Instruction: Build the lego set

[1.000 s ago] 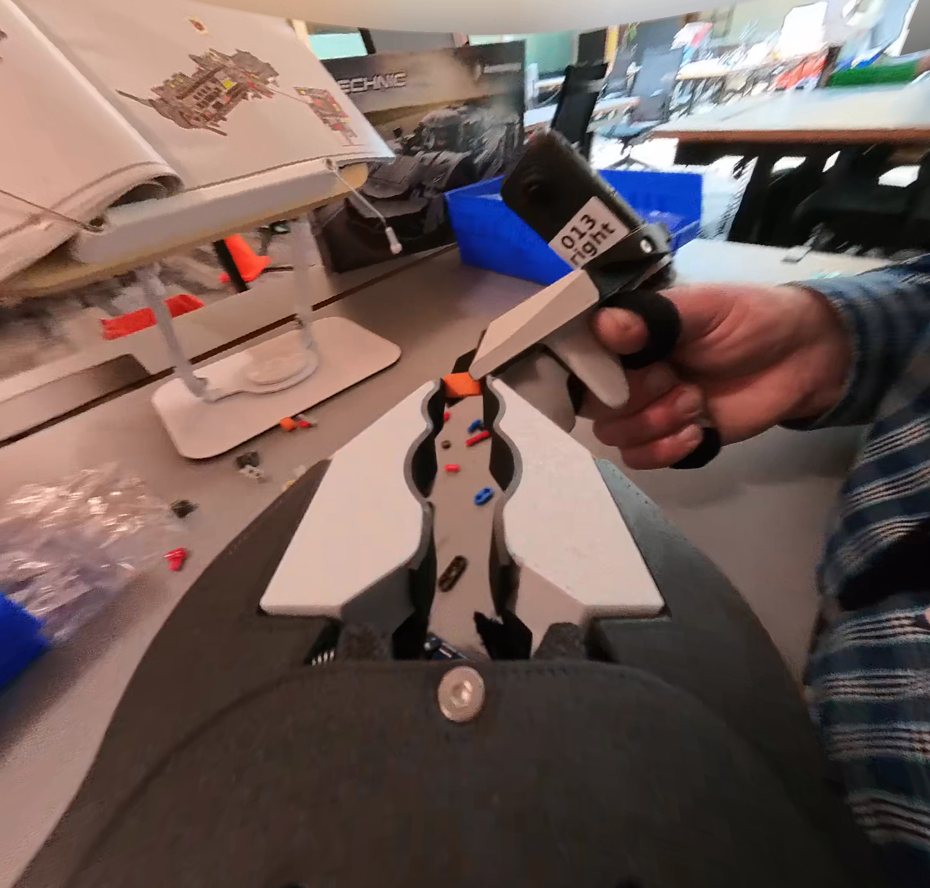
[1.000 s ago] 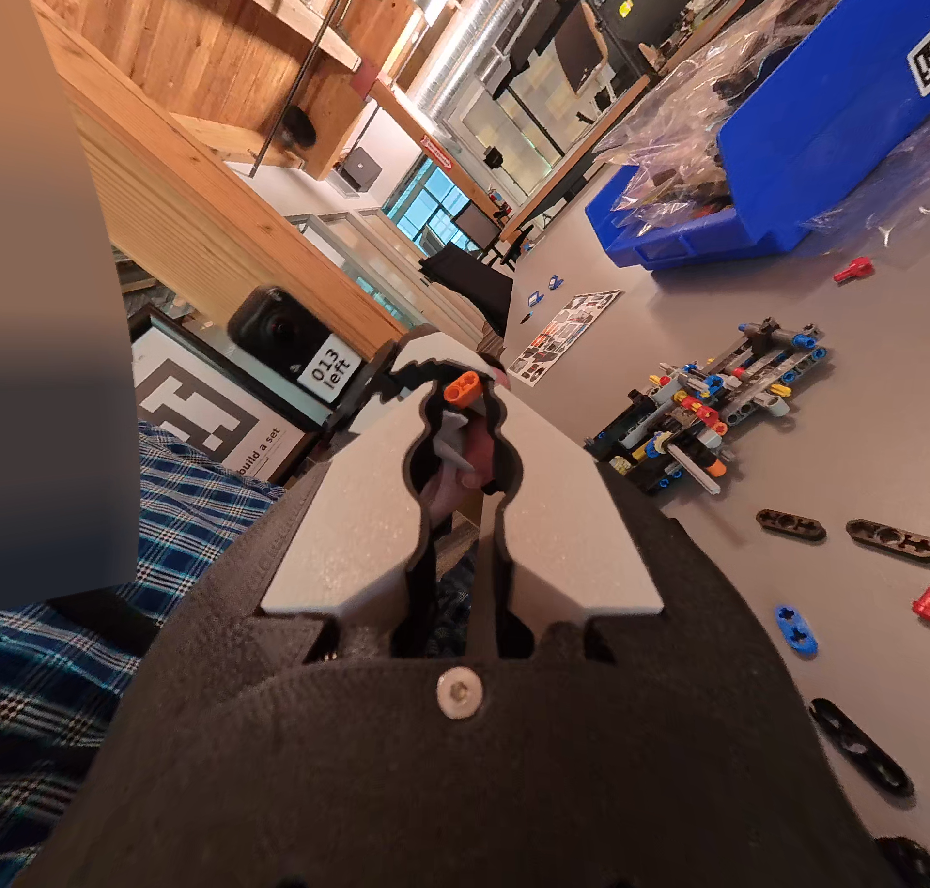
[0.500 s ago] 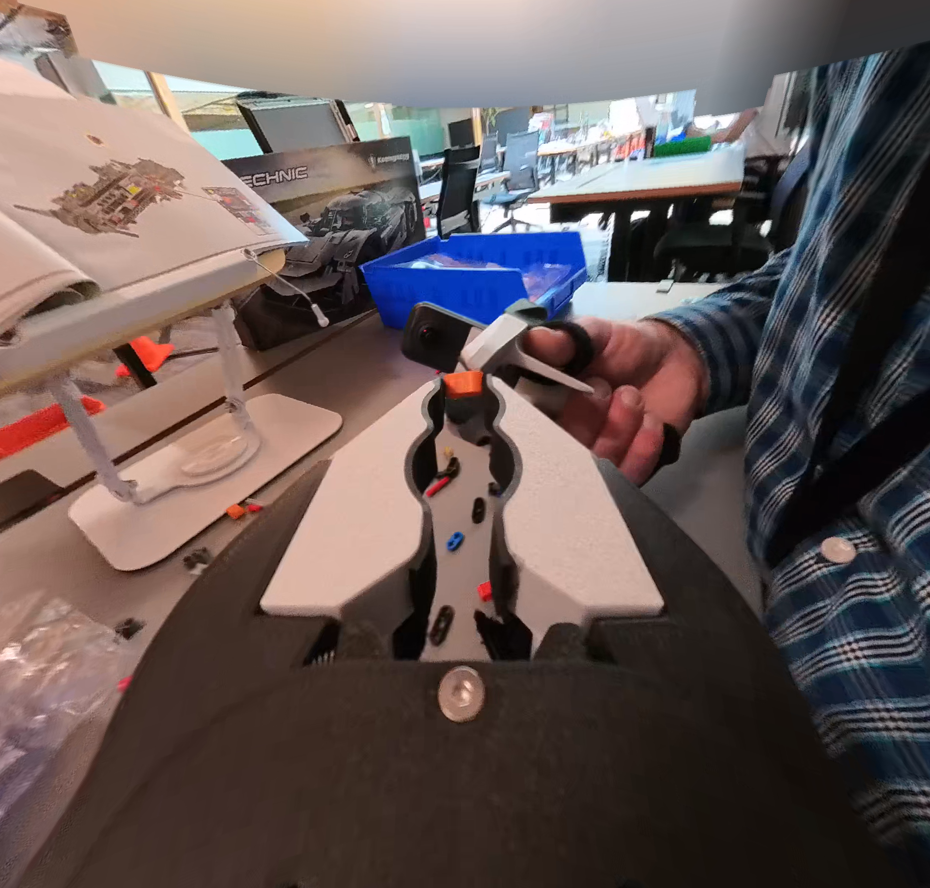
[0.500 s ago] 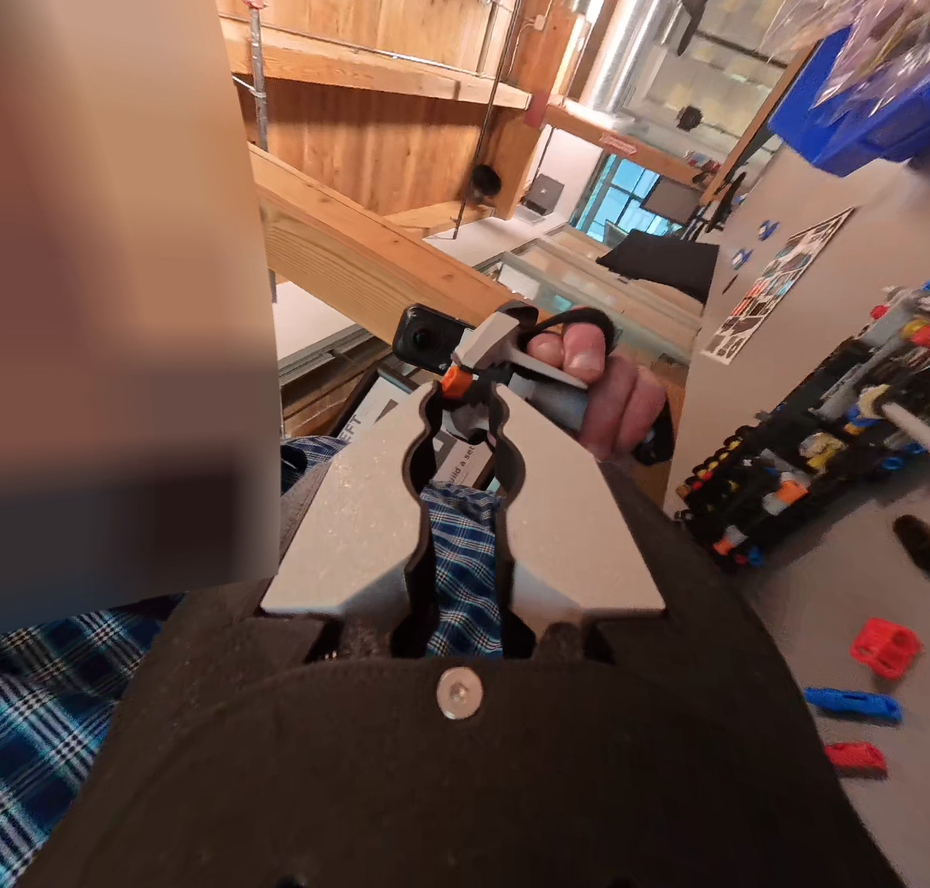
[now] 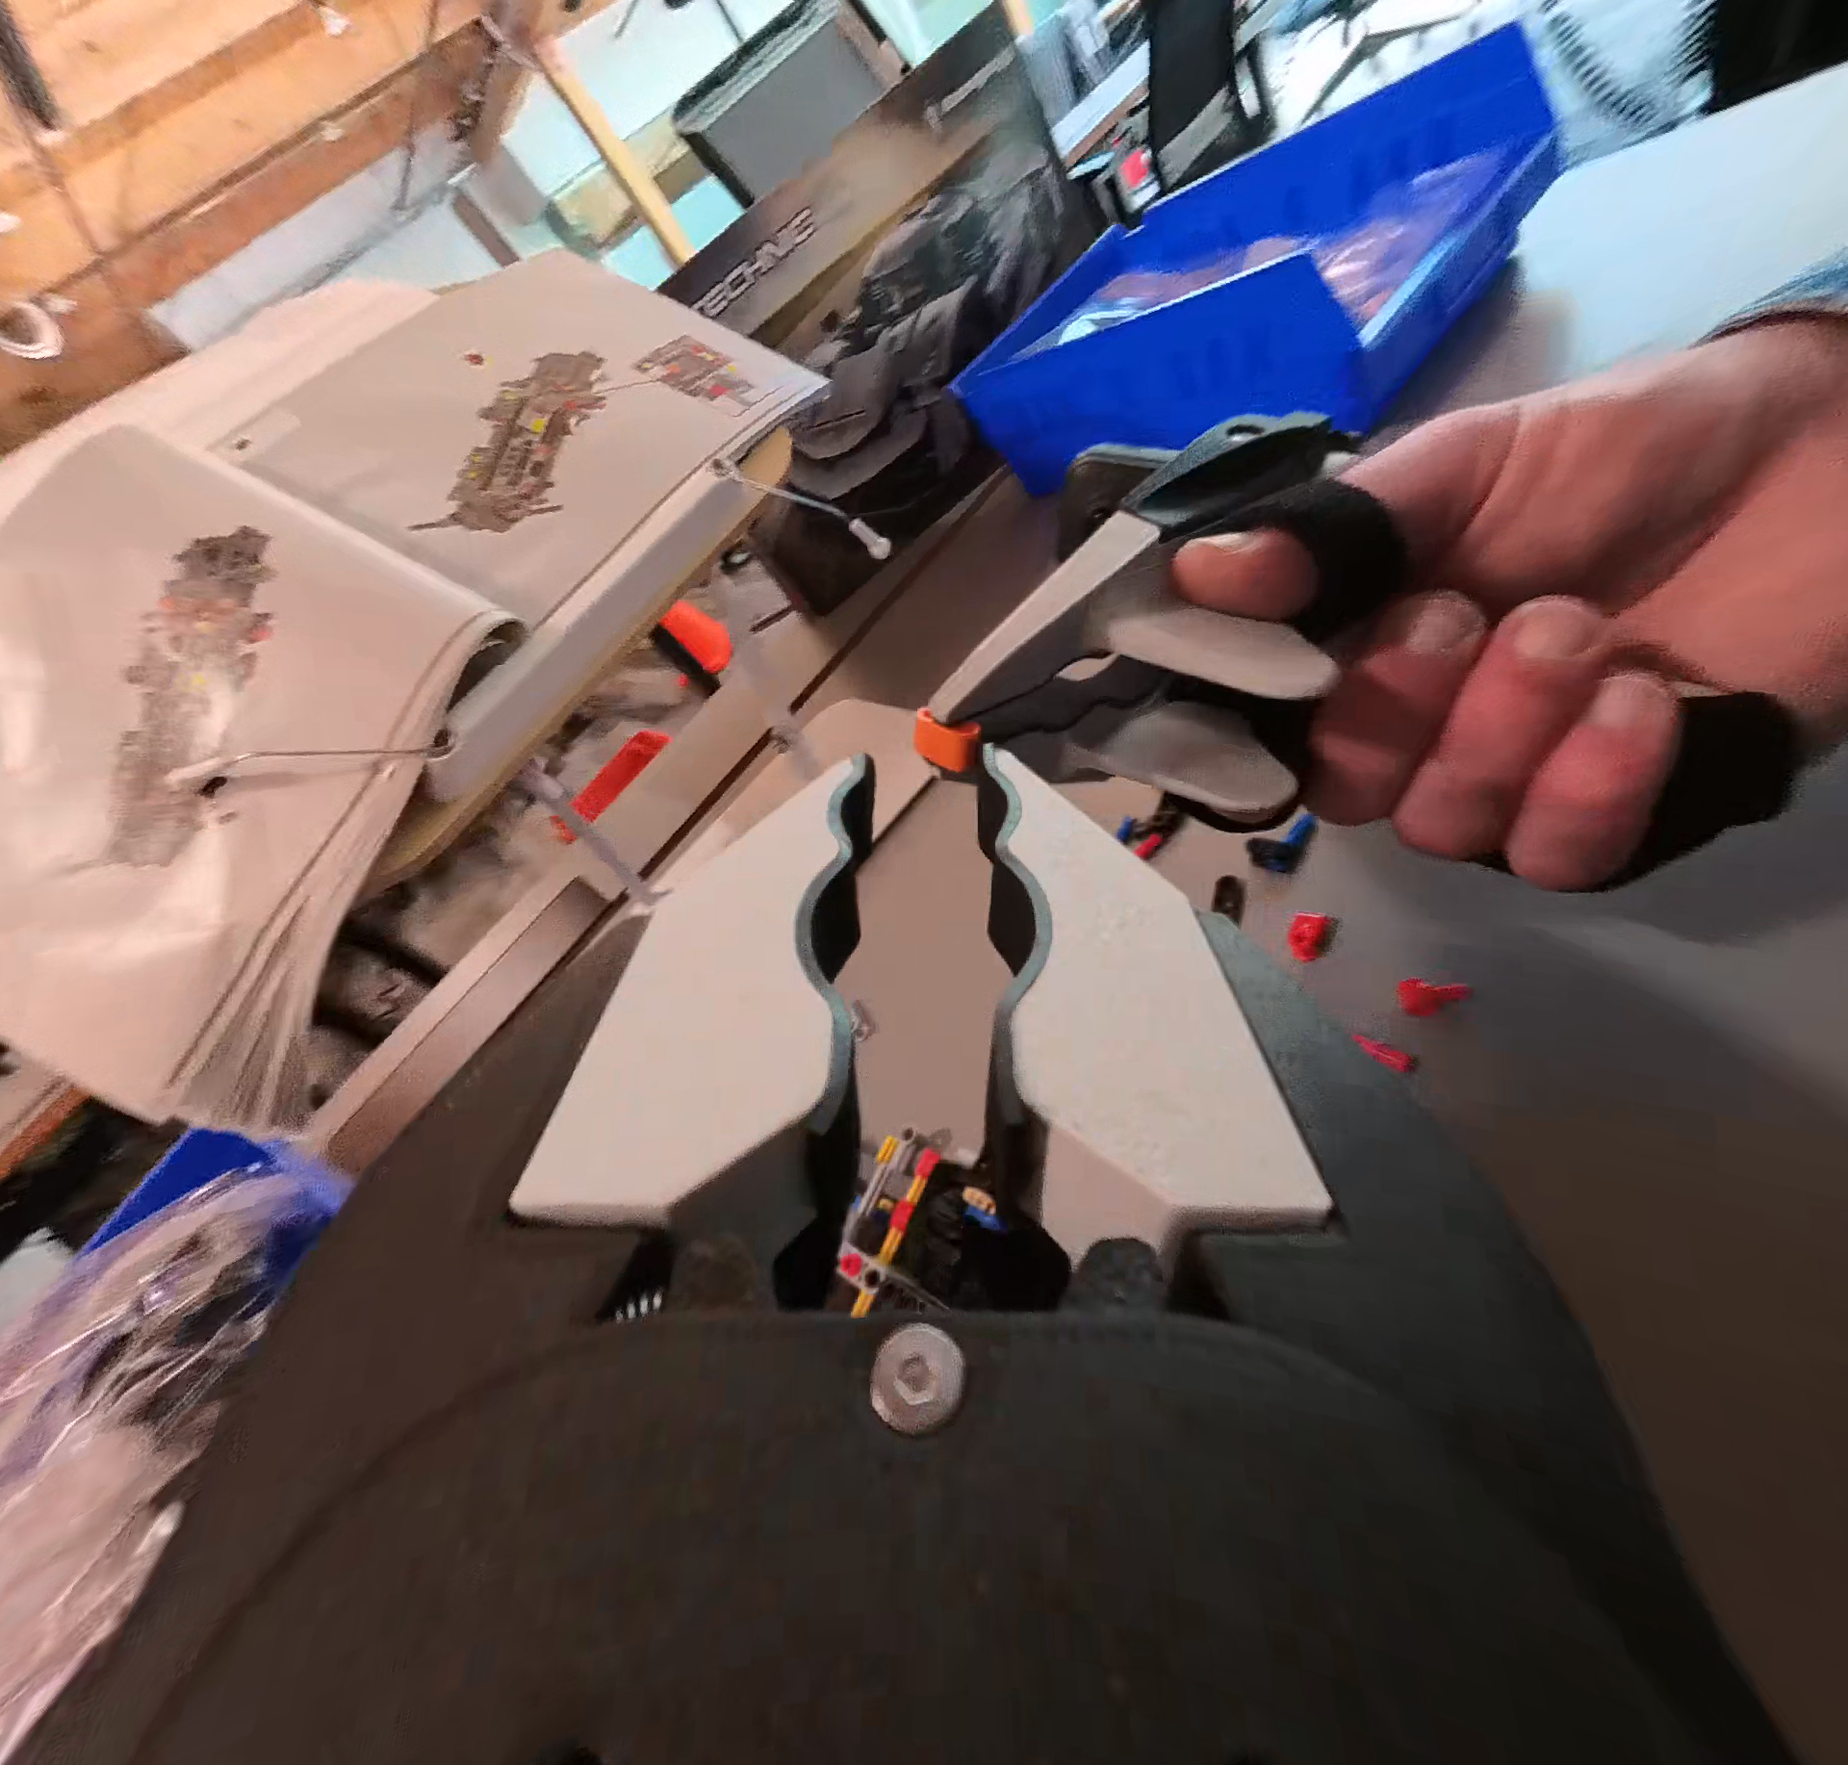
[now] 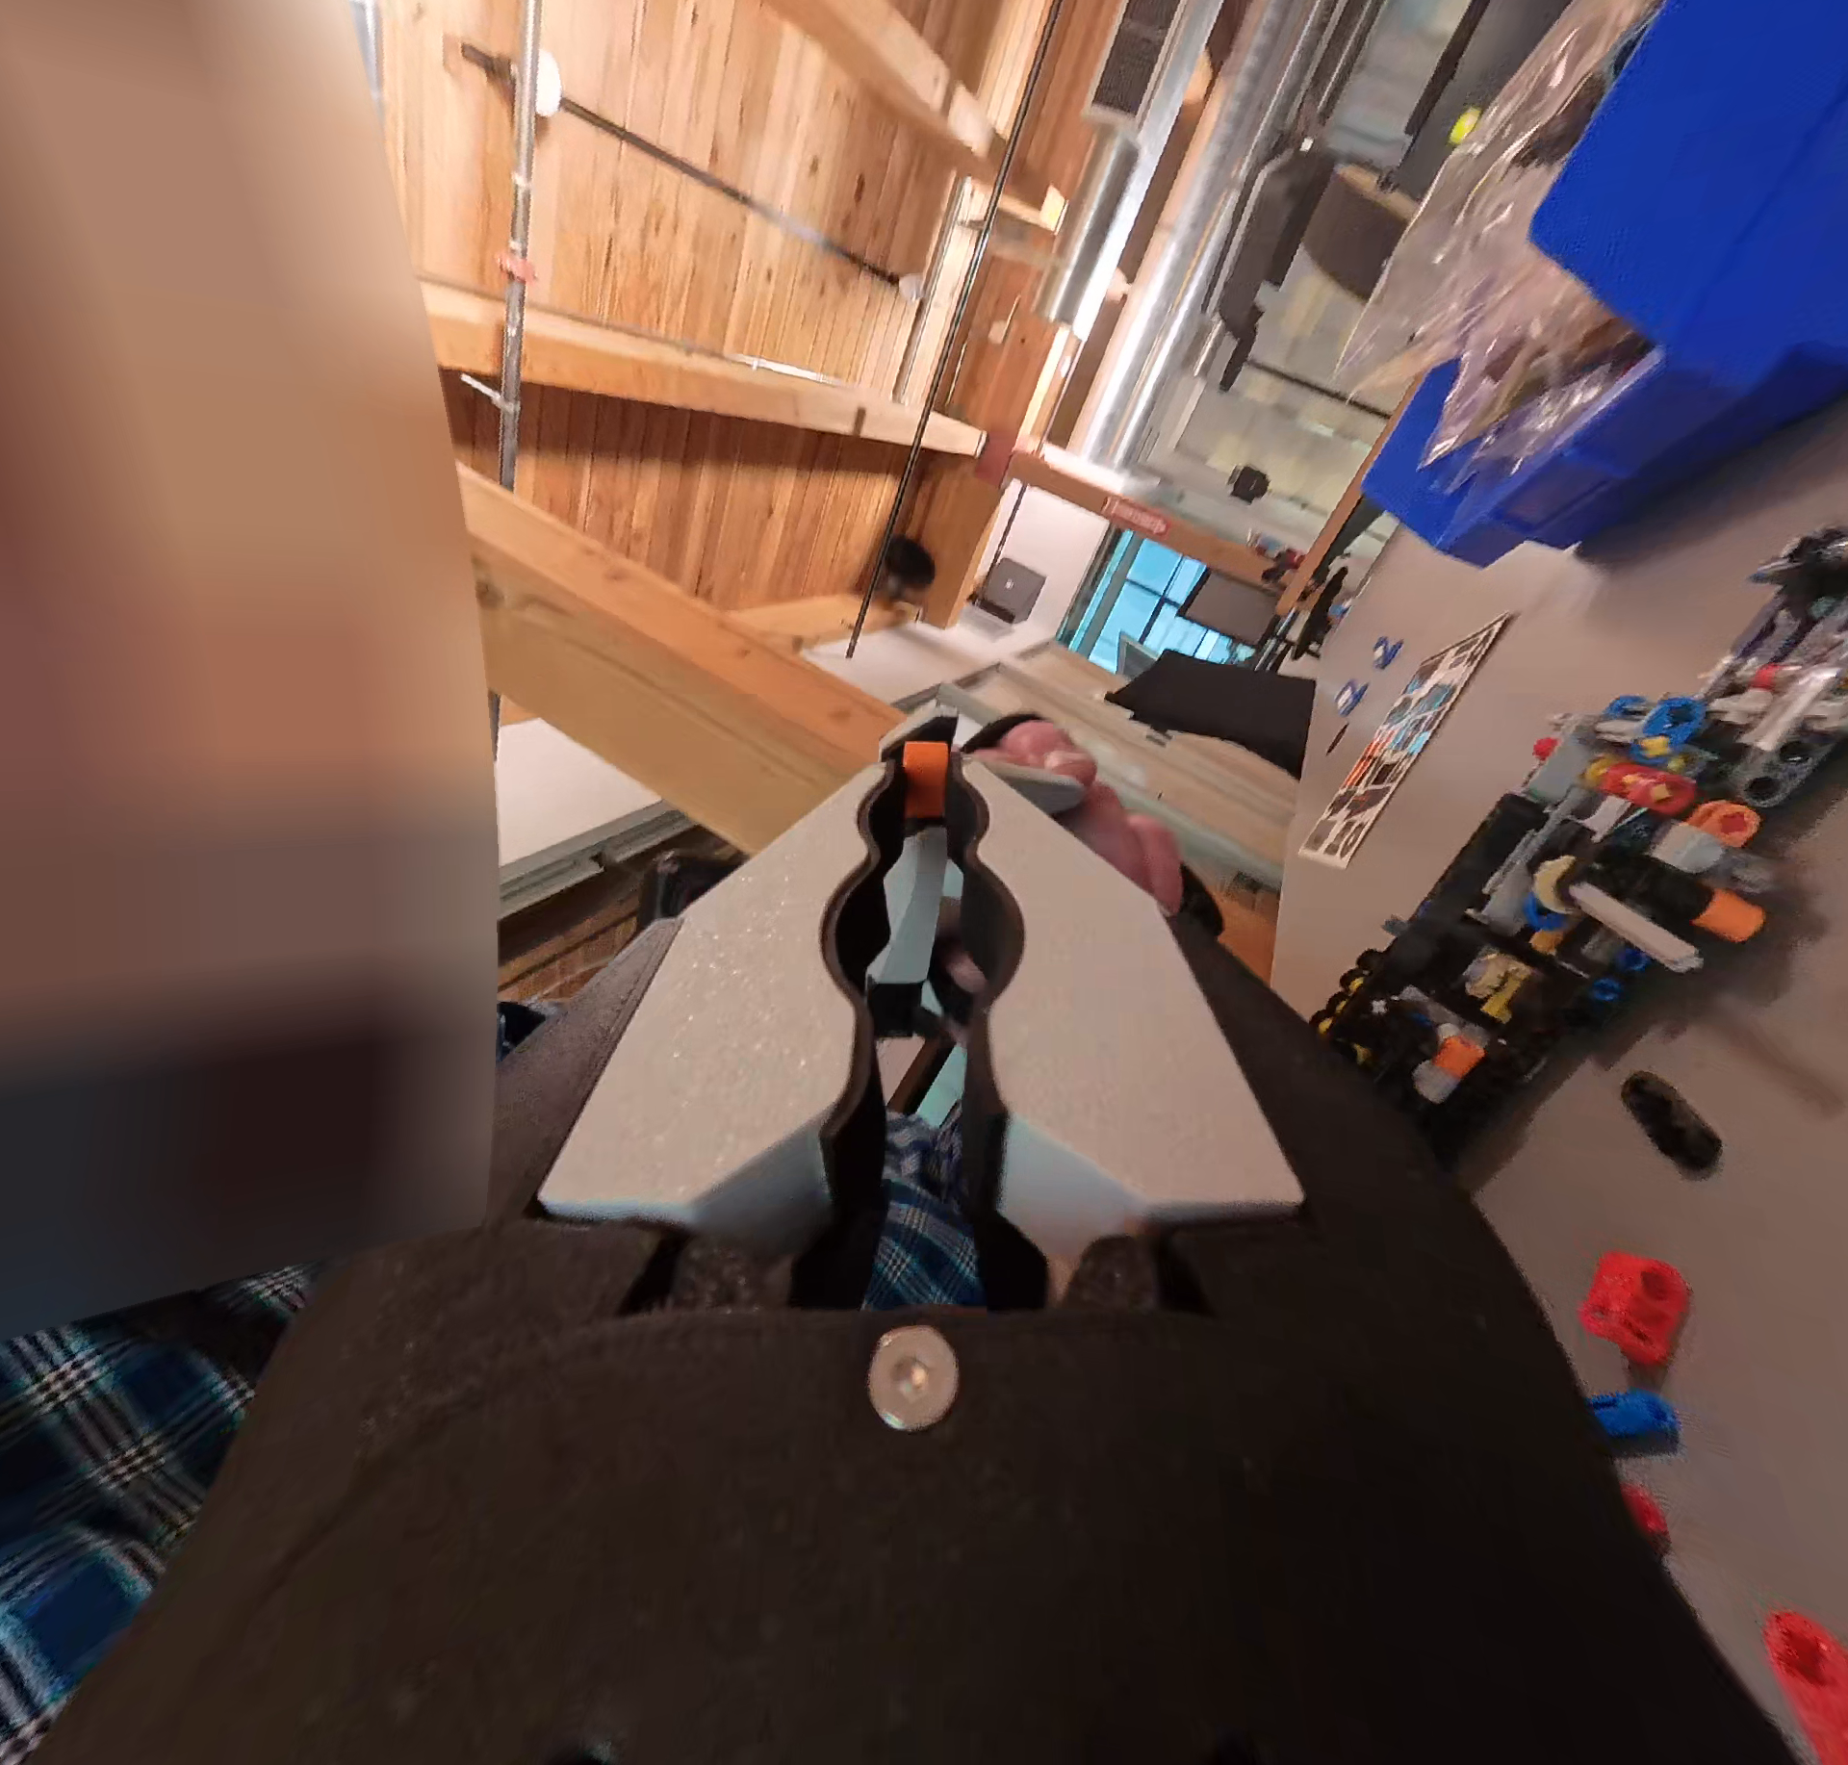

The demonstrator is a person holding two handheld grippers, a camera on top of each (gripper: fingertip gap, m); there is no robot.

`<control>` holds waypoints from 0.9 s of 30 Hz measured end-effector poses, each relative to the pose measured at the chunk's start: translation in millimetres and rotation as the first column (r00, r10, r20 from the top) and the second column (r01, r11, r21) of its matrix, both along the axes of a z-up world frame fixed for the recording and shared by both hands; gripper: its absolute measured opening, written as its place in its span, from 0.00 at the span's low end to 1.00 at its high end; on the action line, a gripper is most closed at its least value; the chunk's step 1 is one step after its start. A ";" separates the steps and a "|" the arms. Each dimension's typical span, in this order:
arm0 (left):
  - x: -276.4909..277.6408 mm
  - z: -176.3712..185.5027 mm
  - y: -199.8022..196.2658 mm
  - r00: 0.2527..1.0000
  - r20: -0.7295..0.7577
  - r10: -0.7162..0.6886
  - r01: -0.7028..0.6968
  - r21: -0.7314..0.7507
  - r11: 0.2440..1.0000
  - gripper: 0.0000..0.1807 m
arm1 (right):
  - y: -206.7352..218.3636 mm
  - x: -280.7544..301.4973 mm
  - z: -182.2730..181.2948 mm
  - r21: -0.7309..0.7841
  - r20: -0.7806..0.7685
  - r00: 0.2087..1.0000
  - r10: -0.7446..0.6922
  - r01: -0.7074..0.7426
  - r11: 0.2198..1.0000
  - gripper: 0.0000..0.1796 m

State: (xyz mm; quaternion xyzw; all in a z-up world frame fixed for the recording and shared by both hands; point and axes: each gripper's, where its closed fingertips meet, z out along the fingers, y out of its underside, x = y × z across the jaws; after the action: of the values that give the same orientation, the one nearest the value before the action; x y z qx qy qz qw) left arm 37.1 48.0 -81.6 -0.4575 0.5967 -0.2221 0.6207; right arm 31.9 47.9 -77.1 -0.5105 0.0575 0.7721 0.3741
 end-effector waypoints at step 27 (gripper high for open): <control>-1.0 -7.3 -0.3 0.968 -0.073 0.238 -0.220 0.198 0.955 0.03 | 1.7 -6.8 -5.7 -0.045 -0.013 1.000 -0.026 0.025 0.999 0.03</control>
State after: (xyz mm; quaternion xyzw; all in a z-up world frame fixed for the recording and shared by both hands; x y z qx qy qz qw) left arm 36.1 47.7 -88.9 -0.4730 0.5870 -0.0690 0.6534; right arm 25.1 49.6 -82.8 -0.5126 0.0838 0.7693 0.3722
